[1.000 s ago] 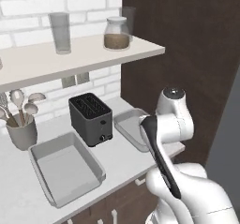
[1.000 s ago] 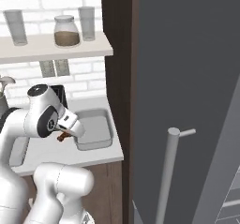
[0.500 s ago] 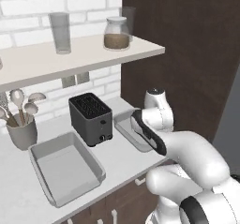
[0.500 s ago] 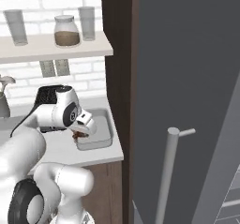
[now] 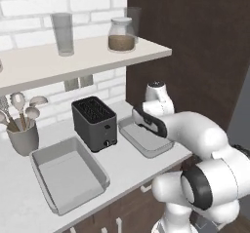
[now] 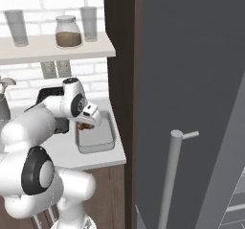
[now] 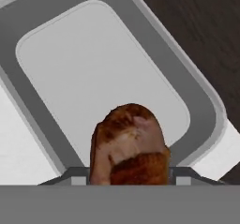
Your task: Place one lime and one chicken drumstick in each tupperware on the nearby counter, to pack two identical lunches.
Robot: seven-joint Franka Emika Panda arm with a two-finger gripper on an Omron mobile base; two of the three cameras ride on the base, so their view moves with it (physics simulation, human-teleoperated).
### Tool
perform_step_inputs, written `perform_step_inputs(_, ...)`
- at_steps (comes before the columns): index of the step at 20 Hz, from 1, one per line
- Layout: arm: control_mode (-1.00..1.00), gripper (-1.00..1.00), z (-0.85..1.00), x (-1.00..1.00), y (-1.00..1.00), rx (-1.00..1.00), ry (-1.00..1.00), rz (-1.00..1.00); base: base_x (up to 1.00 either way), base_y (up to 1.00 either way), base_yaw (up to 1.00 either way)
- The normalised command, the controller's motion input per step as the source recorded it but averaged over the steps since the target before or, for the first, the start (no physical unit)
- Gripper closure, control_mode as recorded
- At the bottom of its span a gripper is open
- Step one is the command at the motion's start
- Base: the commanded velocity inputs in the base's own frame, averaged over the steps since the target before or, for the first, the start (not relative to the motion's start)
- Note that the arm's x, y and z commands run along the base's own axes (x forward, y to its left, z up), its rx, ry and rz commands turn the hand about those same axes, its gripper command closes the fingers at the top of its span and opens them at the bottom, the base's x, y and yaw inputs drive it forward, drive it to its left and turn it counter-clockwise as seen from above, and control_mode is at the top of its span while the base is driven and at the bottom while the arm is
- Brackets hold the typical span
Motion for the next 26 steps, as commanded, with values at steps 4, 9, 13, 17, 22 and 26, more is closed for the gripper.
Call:
perform_step_inputs(4,-1.0,1.0,-0.76,0.78,0.0,0.0,0.02,0.0,0.0,0.0,0.0)
perform_step_inputs(9,-1.0,1.0,-0.71,0.38,0.0,0.0,0.06,0.0,0.0,0.0,0.0)
perform_step_inputs(13,-1.0,1.0,-0.05,0.0,-0.01,0.0,0.0,0.0,0.0,0.0,0.0)
perform_step_inputs(17,-1.0,-1.0,0.0,0.01,0.0,0.0,0.0,0.02,0.0,0.0,0.0)
perform_step_inputs(22,-1.0,-1.0,0.12,0.04,0.0,0.0,0.0,0.06,0.0,0.0,0.0)
perform_step_inputs(26,-1.0,-1.0,0.18,0.01,0.0,0.0,-0.01,0.07,0.0,0.0,0.0)
